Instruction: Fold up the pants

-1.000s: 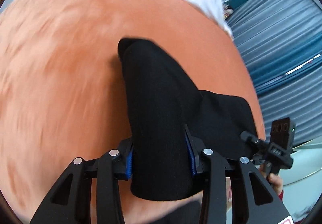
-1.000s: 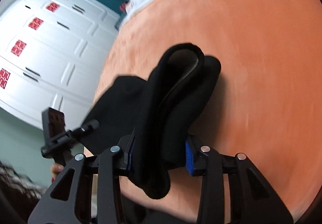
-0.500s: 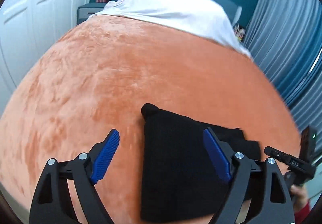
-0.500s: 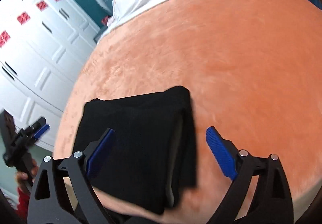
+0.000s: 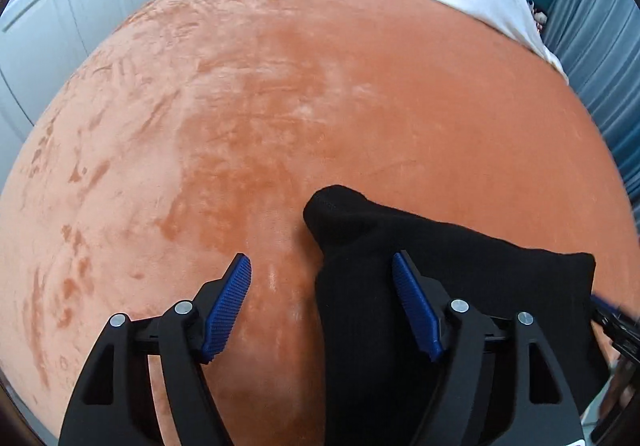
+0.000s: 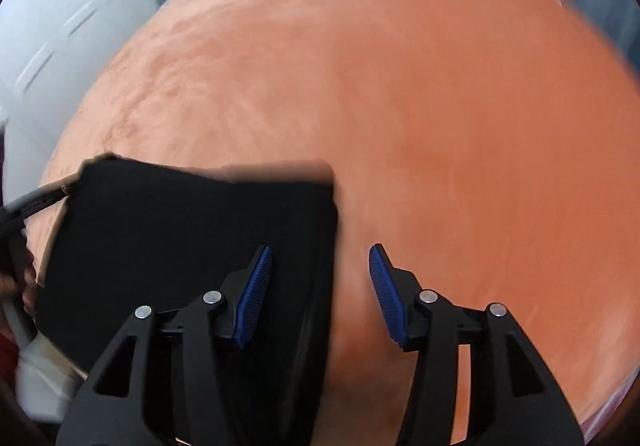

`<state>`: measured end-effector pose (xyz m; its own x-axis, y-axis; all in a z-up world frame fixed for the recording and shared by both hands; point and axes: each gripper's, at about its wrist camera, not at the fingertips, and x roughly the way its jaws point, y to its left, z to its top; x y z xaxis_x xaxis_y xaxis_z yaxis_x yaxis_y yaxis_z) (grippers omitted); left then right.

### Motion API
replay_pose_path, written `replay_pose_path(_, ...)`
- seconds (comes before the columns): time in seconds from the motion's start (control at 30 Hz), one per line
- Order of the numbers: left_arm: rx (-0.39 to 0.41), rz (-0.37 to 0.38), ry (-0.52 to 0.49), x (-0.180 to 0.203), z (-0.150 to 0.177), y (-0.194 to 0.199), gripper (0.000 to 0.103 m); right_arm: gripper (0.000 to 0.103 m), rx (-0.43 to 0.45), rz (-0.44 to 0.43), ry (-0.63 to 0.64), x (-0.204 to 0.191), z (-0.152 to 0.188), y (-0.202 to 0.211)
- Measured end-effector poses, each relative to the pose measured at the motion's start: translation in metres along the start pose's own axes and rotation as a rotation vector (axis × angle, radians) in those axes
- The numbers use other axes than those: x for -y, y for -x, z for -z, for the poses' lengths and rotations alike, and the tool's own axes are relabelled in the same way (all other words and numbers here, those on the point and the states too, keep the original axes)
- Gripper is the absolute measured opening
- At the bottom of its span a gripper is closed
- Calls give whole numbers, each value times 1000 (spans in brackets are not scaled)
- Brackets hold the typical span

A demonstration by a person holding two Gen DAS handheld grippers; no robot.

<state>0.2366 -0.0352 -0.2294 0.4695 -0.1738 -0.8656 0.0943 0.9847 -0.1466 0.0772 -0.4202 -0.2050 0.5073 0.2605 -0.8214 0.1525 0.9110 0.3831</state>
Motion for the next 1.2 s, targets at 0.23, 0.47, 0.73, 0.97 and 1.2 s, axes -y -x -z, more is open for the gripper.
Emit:
replay_pose_path(0.23, 143, 62, 28, -1, 26, 93, 70, 50, 109, -92, 32, -40, 43, 58)
replay_pose_path(0.47, 8, 37, -89, 32, 99, 80, 74, 50, 59, 48, 158, -77, 58, 37)
replay_pose_path(0.73, -68, 96, 51, 11, 125, 51, 82, 55, -13, -165, 485, -251, -22, -14)
replay_pose_path(0.97, -50, 133, 107, -4, 135, 43, 91, 52, -211, 163, 811, -314, -11, -170)
replay_pose_path(1.2, -59, 159, 76, -6, 135, 43, 93, 45, -42, 34, 570, -300, -36, -110)
